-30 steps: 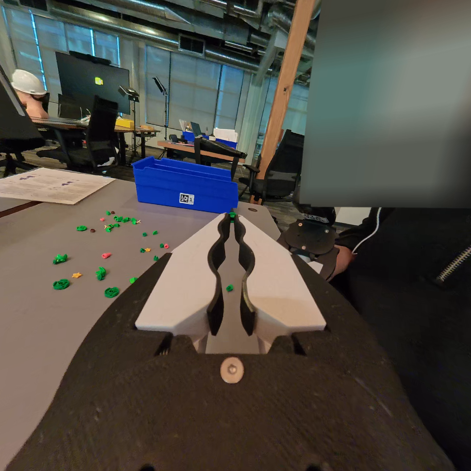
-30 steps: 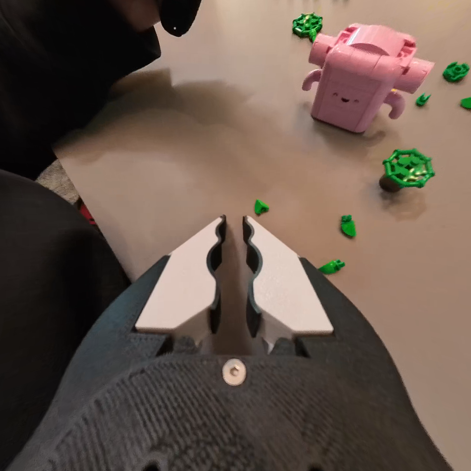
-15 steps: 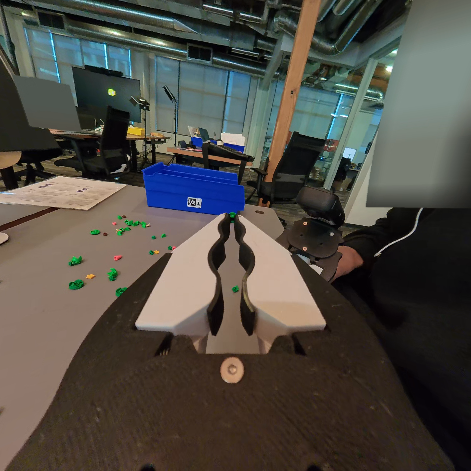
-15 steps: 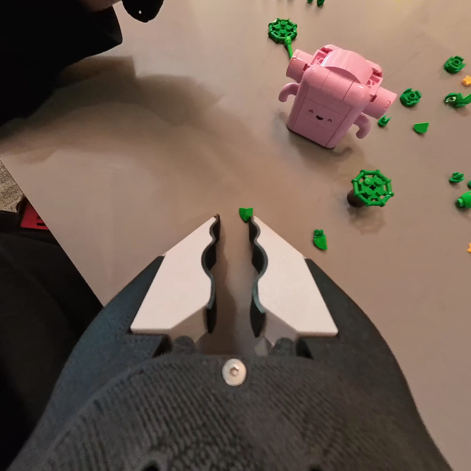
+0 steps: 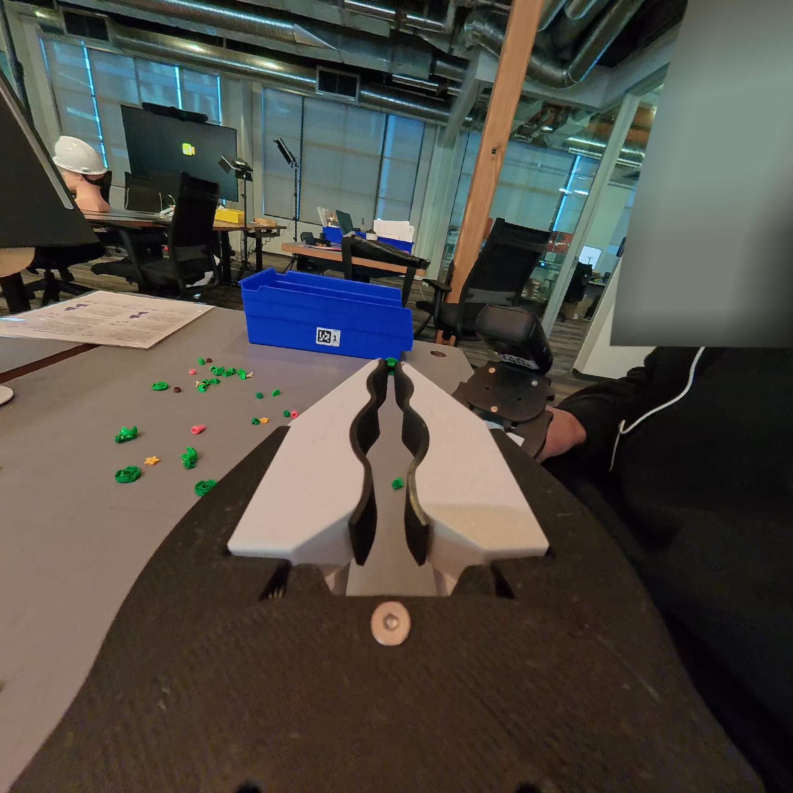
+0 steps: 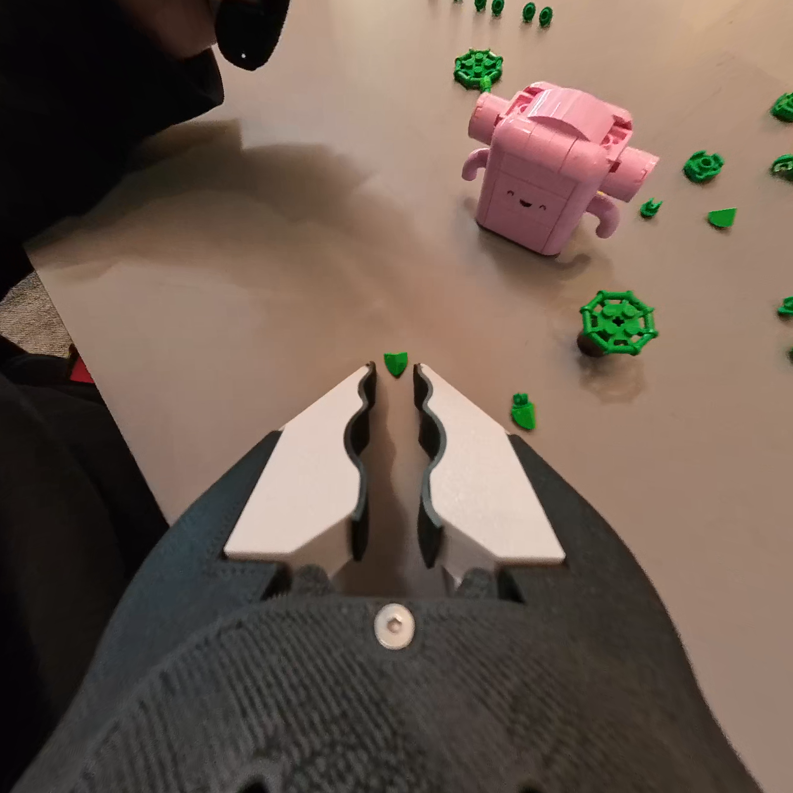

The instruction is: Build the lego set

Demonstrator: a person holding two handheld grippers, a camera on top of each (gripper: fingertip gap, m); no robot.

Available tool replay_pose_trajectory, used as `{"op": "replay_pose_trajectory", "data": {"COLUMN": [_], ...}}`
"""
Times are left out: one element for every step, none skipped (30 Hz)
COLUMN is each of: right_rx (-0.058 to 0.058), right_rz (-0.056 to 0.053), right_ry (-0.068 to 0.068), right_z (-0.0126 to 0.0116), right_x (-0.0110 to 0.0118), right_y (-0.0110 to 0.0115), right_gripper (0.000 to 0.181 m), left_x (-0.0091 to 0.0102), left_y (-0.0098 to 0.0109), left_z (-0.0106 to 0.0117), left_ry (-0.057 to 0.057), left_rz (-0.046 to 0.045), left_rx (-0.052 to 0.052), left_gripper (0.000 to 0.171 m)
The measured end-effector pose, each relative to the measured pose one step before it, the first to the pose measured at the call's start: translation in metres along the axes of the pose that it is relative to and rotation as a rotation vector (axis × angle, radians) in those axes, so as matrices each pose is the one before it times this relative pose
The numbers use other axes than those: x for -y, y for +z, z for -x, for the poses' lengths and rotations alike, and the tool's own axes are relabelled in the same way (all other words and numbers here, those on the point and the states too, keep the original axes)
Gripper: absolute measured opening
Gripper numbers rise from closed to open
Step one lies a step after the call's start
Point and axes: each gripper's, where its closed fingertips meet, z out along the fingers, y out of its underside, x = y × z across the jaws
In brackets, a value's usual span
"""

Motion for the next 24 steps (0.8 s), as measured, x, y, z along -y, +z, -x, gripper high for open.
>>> {"op": "replay_pose_trajectory", "data": {"right_rx": [-0.0021, -0.0071, -0.0112, 0.0006, 0.0071, 0.0011, 0.004, 0.0059, 0.0075, 0.0074, 0.0055, 0.0028, 0.0007, -0.0003, -0.0015, -0.002, -0.0018, -0.0031, -0.0058, -0.0052, -0.0064, -0.007, -0.0047, -0.0021], "right_rz": [0.0009, 0.0015, 0.001, 0.0006, 0.0002, -0.0003, 0.0001, 0.0004, 0.0003, 0.0004, 0.0001, 0.0003, 0.0001, 0.0, -0.0001, -0.0001, -0.0001, -0.0001, -0.0004, -0.0003, -0.0004, -0.0007, -0.0003, 0.0], "right_ry": [-0.0076, -0.0145, -0.0179, -0.017, -0.0122, -0.0077, -0.0008, 0.0047, 0.0077, 0.0086, 0.0057, 0.0009, -0.0026, -0.0057, -0.0087, -0.0065, -0.0015, -0.0011, -0.0024, -0.0045, -0.0056, -0.0053, -0.0029, 0.0006], "right_z": [-0.00073, -0.00071, -0.00083, 0.00112, 0.00175, 0.00049, 0.00031, 0.00016, 0.00004, -0.00003, 0.00003, 0.00002, 0.00012, 0.00013, 0.00011, -0.0001, -0.00014, -0.00019, -0.00043, -0.00009, -0.00024, -0.00018, -0.00011, 0.00006], "right_x": [0.00041, 0.00045, 0.00048, 0.00067, 0.0006, 0.00052, 0.00023, 0.00005, 0.0, -0.00002, 0.00004, 0.00004, 0.00009, 0.00008, 0.00009, 0.00005, -0.00002, -0.00001, 0.00008, -0.00001, 0.0001, 0.0001, -0.00003, -0.00002], "right_y": [0.00071, 0.00076, 0.00091, 0.00076, 0.00075, 0.00043, 0.00026, 0.00022, -0.00004, 0.00007, -0.00003, 0.00004, -0.00003, 0.00013, 0.0, -0.00007, -0.00002, 0.0, -0.00008, -0.00001, -0.00006, -0.0001, -0.00007, -0.00002], "right_gripper": [0.015, 0.014, 0.011, 0.008, 0.005, 0.005, 0.005, 0.005, 0.005, 0.005, 0.005, 0.005, 0.005, 0.004, 0.004, 0.004, 0.005, 0.005, 0.008, 0.011, 0.013, 0.013, 0.014, 0.014], "left_x": [0.00007, -0.00019, -0.00025, -0.00004, 0.00007, -0.0001, -0.00021, -0.00025, -0.00024, -0.00023, -0.00012, -0.00018, -0.00033, -0.00018, -0.00014, -0.00009, -0.00005, -0.00016, 0.00002, 0.0002, 0.00009, -0.00002, -0.00008, -0.00005], "left_y": [-0.00008, 0.0001, 0.00014, 0.00006, 0.00014, 0.00018, 0.00012, 0.00017, 0.00018, 0.00018, 0.00016, 0.00021, 0.0001, 0.00013, 0.00008, 0.00003, -0.00003, -0.00004, -0.00014, -0.00001, 0.00005, -0.00001, 0.00004, 0.00012], "left_z": [0.00005, 0.00008, 0.0001, -0.00013, -0.00032, -0.0001, -0.00014, -0.0001, 0.00008, -0.0001, -0.00013, -0.00014, -0.00006, 0.00004, -0.00004, -0.00001, 0.00013, 0.0001, 0.00006, -0.00013, 0.00002, 0.00003, -0.00002, -0.00007], "left_ry": [-0.0011, -0.0017, -0.0019, -0.001, 0.0001, 0.0004, 0.0002, -0.0001, -0.0003, -0.0003, 0.0003, 0.0006, 0.0003, -0.0001, -0.0001, 0.0003, 0.0005, 0.0002, -0.0001, 0.0, 0.0002, 0.0, -0.0003, -0.0001], "left_rz": [-0.00088, 0.00084, 0.00127, 0.00031, -0.0001, 0.00039, 0.00118, 0.00153, 0.00162, 0.00138, 0.00056, 0.00086, 0.00135, 0.00117, 0.00085, 0.00048, 0.00039, 0.00042, -0.00003, -0.00074, -0.00067, 0.00017, 0.00057, 0.00022], "left_rx": [-0.0003, -0.0006, -0.0008, -0.0009, -0.0011, -0.0003, -0.0005, -0.0005, -0.0001, -0.0004, -0.0005, -0.0002, -0.0001, 0.0, -0.0002, 0.0003, 0.0007, 0.0005, 0.0004, -0.0003, 0.0, 0.0002, -0.0004, -0.0004], "left_gripper": [0.0, 0.0, 0.0, 0.0, 0.0, 0.0, 0.0, 0.0, 0.0, 0.0, 0.0, 0.0, 0.0, 0.0, 0.0, 0.0, 0.0, 0.0, 0.0, 0.0, 0.0, 0.0, 0.0, 0.0]}}
